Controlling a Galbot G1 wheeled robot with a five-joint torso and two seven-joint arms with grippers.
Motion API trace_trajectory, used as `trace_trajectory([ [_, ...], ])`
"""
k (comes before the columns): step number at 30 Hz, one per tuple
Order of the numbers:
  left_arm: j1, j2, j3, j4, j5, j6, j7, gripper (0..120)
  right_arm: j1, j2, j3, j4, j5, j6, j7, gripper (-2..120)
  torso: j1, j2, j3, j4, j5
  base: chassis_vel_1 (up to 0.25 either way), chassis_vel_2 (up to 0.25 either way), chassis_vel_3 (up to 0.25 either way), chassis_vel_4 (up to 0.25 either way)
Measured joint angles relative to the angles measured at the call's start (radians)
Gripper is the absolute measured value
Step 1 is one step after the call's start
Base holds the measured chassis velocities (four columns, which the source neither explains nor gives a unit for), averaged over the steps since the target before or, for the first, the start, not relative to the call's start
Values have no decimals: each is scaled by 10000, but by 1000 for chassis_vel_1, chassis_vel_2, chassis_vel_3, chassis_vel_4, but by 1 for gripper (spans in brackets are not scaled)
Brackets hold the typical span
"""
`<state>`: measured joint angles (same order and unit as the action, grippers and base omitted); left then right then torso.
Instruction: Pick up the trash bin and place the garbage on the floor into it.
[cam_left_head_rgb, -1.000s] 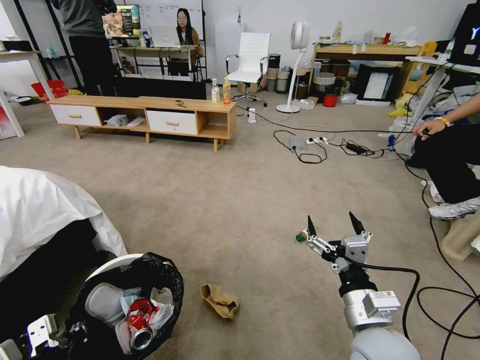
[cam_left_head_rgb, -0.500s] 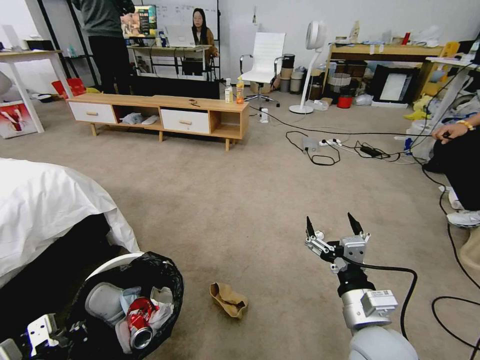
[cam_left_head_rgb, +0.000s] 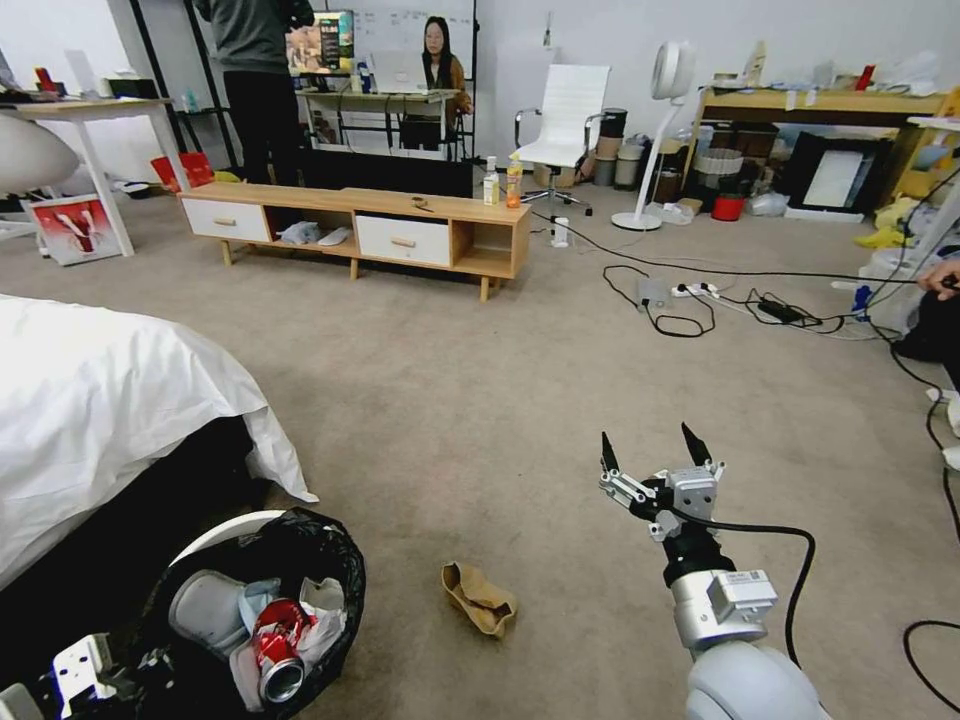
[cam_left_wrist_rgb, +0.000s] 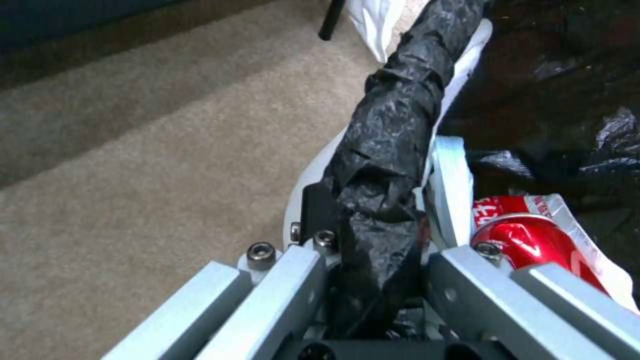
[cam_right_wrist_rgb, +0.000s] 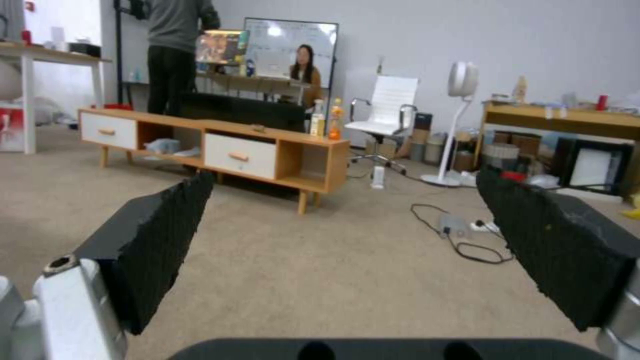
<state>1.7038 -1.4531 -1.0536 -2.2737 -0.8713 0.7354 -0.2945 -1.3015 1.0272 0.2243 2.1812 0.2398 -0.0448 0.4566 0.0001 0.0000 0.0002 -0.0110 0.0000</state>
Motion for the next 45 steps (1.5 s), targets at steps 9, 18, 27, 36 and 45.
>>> trace_trajectory([
  [9,134,-28,-104,3,42,0,10,1,909,-431,-685,-213,686,-248,25,100,0,-1,0,0,0,0,0,0,0],
  [18,271,-24,-142,4,345,0,155,1,2486,-972,-1952,-518,2439,-1188,144,100,0,-1,0,3,0,0,0,0,0],
  [27,25,271,45,319,365,0,170,1,3793,-1561,-3055,-143,6336,-3687,737,100,0,0,1,2,0,0,0,0,0],
  [36,-63,322,8,449,324,0,165,1,5587,-1447,-4840,-476,9733,-5944,1588,100,0,0,0,2,0,0,0,0,0],
  [45,-94,248,-52,511,360,0,164,1,6465,-950,-5977,-1628,10596,-6783,1929,100,0,0,1,1,0,0,0,0,0],
])
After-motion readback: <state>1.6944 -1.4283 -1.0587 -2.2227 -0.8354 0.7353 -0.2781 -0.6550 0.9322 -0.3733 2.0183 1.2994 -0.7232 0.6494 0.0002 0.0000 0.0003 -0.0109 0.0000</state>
